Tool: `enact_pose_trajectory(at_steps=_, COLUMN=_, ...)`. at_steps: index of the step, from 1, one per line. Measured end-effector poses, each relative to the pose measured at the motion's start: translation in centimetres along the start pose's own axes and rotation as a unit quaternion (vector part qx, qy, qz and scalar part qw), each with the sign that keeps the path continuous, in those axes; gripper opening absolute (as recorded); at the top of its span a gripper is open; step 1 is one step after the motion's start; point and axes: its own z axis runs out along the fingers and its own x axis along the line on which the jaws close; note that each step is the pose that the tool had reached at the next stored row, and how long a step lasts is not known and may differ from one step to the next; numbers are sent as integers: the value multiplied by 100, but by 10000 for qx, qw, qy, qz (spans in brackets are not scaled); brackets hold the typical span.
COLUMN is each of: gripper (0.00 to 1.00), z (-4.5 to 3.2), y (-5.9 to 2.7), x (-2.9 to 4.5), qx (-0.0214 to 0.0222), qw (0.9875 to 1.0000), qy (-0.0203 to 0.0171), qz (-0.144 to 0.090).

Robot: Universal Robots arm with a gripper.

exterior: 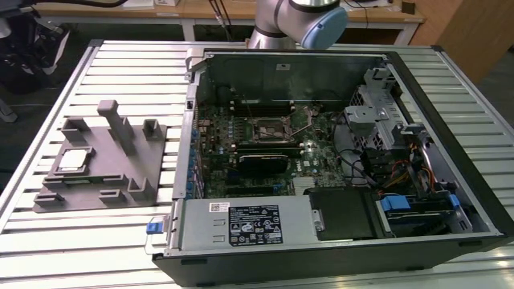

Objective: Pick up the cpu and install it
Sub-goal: 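Reach for the cpu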

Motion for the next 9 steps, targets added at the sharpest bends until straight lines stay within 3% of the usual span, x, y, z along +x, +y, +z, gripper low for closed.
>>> enact_pose_trajectory(at_steps=9, gripper=11, z=6, y=-5, x=60, qx=0, qw=10000, qy=0, qz=0)
